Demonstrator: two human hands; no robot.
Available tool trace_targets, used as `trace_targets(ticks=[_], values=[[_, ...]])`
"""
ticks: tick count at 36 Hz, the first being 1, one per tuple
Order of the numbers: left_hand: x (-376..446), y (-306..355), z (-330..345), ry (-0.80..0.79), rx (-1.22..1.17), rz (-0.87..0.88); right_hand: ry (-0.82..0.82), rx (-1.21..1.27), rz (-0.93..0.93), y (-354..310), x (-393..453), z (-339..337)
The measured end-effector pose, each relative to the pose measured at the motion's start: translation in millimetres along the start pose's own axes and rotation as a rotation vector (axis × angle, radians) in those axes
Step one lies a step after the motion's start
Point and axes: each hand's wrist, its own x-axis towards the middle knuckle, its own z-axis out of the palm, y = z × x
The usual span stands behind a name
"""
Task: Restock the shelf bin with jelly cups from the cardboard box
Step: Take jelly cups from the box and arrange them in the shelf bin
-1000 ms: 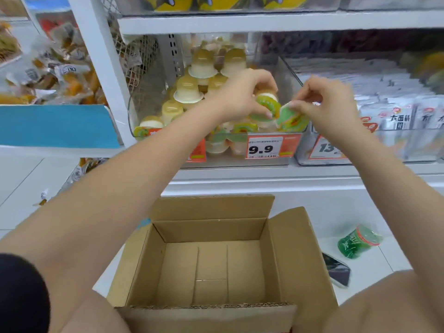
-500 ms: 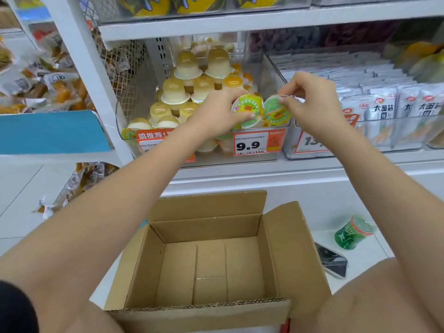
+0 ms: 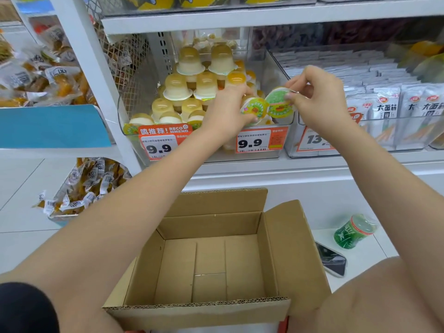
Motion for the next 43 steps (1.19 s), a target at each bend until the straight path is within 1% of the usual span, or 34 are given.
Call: trace_targets(ticks=[1, 3, 6, 10, 13, 17, 19, 21, 23, 25, 30, 35, 39, 43], values=[[0, 0, 0, 0.001, 0.007, 0.006, -0.018, 0.000, -0.005, -1, 0, -1], [-1, -2, -2, -0.018, -0.054, -0.004, -0.038, 0.005, -0.011, 0, -1, -2], [-1, -4, -4, -0.053, -0.140, -0.037, -0.013, 0.056, -0.010, 1, -1, -1], [-2, -2, 3, -0.025, -0.055, -0.012, -0.023, 0.204, 0.040, 0, -1, -5], [-2, -2, 5, -0.035, -0.047, -0.016, -0.040, 0.244, 0.048, 0, -3, -9], [-3, -1, 0, -0.011, -0.092, -0.030, 0.076, 0.224, 0.022, -2, -4, -4], [-3, -2, -3, -0.002, -0.141, -0.062, 0.083, 0.222, 0.005, -3, -3, -2], [-2, -2, -3, -0.016, -0.163, -0.085, -0.004, 0.186, -0.012, -1, -2, -1], [-2, -1, -2, -0.046, -0.152, -0.090, -0.152, 0.136, 0.000, 2, -2, -1], [-1, -1, -2, -0.070, -0.124, -0.084, -0.220, 0.063, -0.007, 5, -1, -2], [-1, -4, -6, -0.132, -0.129, -0.072, -0.227, -0.182, -0.102, 1, 0, -4], [-3, -6, -1, -0.159, 0.065, 0.017, -0.274, -0.312, -0.136, -2, -2, -1], [-4, -7, 1, -0.170, 0.103, 0.037, -0.280, -0.345, -0.182, -2, -3, 3], [-3, -7, -3, -0.165, 0.099, 0.032, -0.271, -0.245, -0.118, 4, -3, 2]])
